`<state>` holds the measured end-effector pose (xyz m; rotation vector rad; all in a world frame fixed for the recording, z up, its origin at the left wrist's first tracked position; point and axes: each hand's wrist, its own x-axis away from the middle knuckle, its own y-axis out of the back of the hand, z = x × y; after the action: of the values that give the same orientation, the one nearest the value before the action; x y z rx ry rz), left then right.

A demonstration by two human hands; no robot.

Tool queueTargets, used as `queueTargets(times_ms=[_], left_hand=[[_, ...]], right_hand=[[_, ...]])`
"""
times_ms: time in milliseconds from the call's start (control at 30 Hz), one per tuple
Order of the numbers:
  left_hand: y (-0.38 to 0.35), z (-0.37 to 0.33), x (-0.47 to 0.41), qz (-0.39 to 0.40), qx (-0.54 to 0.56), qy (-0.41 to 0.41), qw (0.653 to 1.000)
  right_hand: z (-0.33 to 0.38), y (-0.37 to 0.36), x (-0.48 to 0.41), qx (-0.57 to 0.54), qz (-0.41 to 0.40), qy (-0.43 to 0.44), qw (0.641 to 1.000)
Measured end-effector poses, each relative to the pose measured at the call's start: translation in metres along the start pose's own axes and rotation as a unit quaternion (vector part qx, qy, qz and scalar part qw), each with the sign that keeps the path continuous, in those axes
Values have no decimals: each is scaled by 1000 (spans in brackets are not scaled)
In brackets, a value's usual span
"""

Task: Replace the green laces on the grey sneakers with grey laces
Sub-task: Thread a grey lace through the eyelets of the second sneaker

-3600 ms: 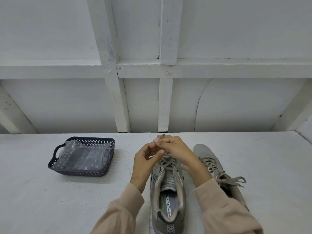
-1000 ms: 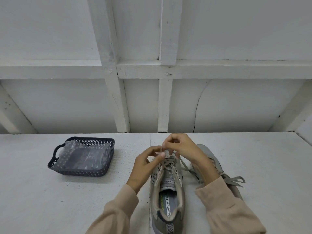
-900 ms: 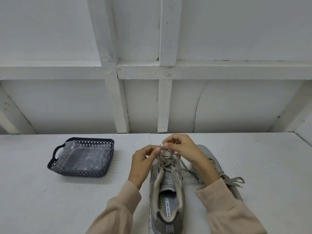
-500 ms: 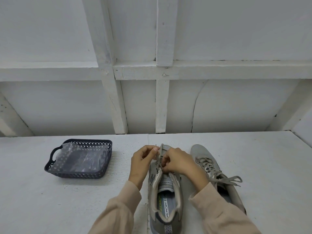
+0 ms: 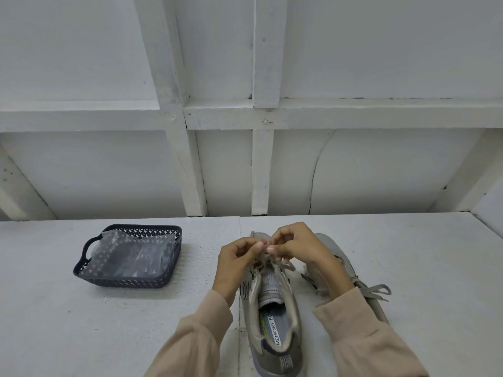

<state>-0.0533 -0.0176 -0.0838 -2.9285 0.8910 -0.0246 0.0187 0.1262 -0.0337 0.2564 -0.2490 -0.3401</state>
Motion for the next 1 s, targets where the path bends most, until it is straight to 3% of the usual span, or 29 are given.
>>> queueTargets(times_ms=[200,467,633,800,1000], left_hand=[[-7,13,7,-34,34,2,999],[-1,16,5,-5,69,17,997],[0,19,7,-1,27,-31,999],[-8,27,12,39,-94,-54,993],[-3,12,1,122,-77,-2,990]], right_hand=[[-7,-5,0,-101,4,-9,995],[-9,-4,2,-88,34,9,995],[-5,-6,5,-65,44,14,997],[-5,-6,3,-34,36,23,999],[5,-7,5,-58,43,48,996]])
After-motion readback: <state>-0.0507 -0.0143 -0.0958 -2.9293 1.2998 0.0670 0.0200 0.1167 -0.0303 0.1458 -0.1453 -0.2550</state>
